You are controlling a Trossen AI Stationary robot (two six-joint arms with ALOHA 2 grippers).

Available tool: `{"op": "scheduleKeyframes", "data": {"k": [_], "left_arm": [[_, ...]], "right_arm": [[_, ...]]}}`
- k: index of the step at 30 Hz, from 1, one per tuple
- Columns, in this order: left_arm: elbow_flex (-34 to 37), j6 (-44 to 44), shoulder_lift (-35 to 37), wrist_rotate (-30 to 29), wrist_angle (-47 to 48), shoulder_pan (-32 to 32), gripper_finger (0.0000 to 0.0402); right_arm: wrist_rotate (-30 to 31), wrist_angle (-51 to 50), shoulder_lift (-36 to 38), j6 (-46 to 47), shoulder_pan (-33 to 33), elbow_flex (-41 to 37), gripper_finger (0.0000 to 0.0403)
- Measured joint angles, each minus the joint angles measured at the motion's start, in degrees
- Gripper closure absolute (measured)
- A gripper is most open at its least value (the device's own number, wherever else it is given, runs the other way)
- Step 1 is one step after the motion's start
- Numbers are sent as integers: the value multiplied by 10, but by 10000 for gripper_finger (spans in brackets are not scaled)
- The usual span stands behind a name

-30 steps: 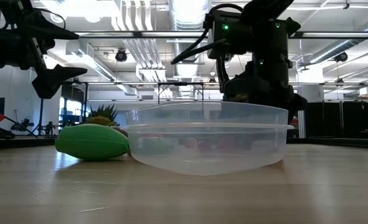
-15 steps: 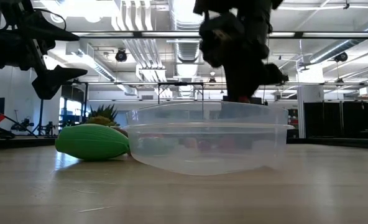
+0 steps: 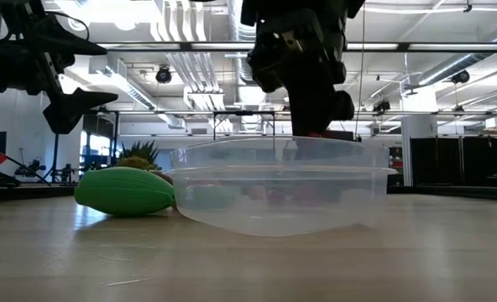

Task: Pick and placing Produce into tupperware
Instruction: Put the right red cherry into the transparent bin, then put the right red strawberry into the transparent bin

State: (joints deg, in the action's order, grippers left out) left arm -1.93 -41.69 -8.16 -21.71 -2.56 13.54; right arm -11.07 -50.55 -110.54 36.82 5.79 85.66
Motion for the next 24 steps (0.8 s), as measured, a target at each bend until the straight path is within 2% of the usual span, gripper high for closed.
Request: {"op": "scheduleKeyframes", "data": {"k": [5, 11, 14, 18, 24], "left_arm": [[0, 0, -2, 0, 1, 0, 81], [0, 0, -14, 0, -1, 0, 81], [0, 0, -20, 0, 1, 0, 81], [0, 0, -27, 0, 0, 0, 81], [0, 1, -26, 0, -1, 0, 81]], "right_arm": [[4, 4, -20, -1, 13, 11, 285], [21, 9, -29, -1, 27, 14, 238], [70, 5, -24, 5, 30, 14, 213], [144, -50, 6, 1, 20, 16, 192], [165, -139, 30, -95, -24, 16, 187]]}}
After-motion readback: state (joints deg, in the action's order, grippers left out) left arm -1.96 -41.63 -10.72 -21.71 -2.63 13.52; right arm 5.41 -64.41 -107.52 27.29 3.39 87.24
